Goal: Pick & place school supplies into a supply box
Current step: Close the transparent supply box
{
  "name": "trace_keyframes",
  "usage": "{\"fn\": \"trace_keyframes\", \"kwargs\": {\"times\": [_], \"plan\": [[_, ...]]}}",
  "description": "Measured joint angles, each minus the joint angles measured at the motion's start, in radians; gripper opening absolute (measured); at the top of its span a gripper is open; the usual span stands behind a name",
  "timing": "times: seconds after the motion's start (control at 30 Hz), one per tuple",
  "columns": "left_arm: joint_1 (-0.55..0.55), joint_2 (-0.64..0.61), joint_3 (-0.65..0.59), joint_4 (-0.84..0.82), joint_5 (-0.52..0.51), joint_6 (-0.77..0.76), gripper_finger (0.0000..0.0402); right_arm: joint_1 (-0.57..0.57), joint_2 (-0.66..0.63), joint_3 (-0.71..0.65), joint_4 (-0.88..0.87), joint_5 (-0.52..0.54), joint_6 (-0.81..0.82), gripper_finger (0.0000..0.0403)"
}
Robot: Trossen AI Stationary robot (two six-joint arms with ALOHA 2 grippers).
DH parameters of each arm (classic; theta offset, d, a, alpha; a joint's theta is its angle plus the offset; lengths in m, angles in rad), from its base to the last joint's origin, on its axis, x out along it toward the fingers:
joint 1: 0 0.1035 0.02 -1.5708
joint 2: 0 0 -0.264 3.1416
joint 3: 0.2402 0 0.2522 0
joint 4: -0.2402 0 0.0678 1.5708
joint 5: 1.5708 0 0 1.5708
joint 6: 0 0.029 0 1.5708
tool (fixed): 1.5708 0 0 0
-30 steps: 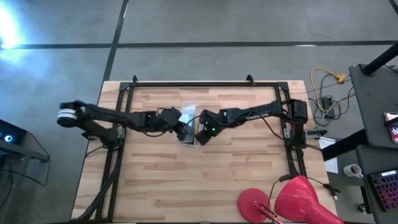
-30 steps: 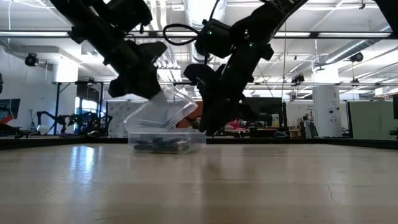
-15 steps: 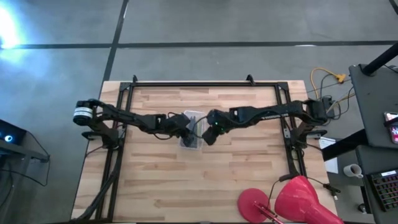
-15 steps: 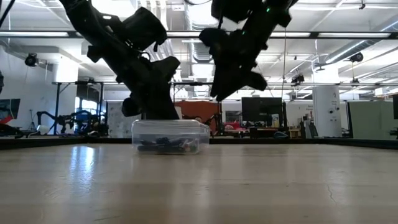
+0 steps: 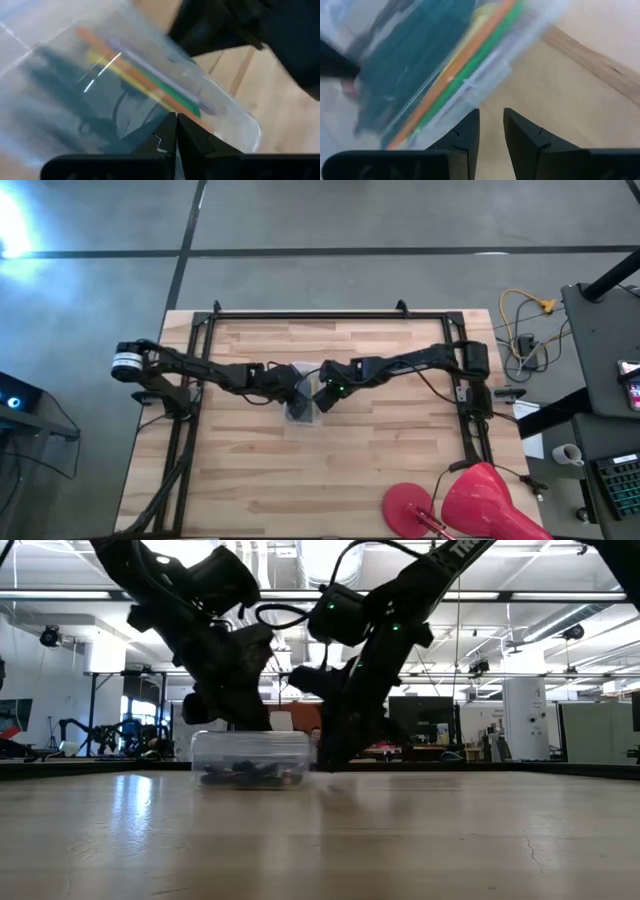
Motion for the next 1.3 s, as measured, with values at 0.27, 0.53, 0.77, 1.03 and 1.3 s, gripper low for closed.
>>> {"fn": "trace_keyframes", "kwargs": {"times": [0.27, 0.53, 0.77, 1.03, 1.3], "plan": [[-0.017, 0.001, -0.031, 0.020, 0.008, 0.000, 0.0000, -0.009, 0.000, 0.019, -0.017, -0.023, -0.005, 0.0082], [-0.017, 0.002, -0.035, 0.021, 0.006, 0.002, 0.0000, -0.027, -0.057, 0.017, -0.050, -0.008, -0.015, 0.0082], [-0.017, 0.002, -0.035, 0.025, 0.004, 0.008, 0.0000, -0.034, -0.014, 0.017, 0.020, -0.032, 0.023, 0.0082], [-0.016, 0.002, -0.035, 0.023, 0.006, 0.009, 0.0000, -0.037, 0.020, 0.035, 0.074, -0.051, 0.032, 0.0082], [-0.016, -0.022, -0.016, 0.029, 0.006, 0.042, 0.0000, -0.047, -0.005, 0.033, -0.045, 0.018, -0.003, 0.0082]]}}
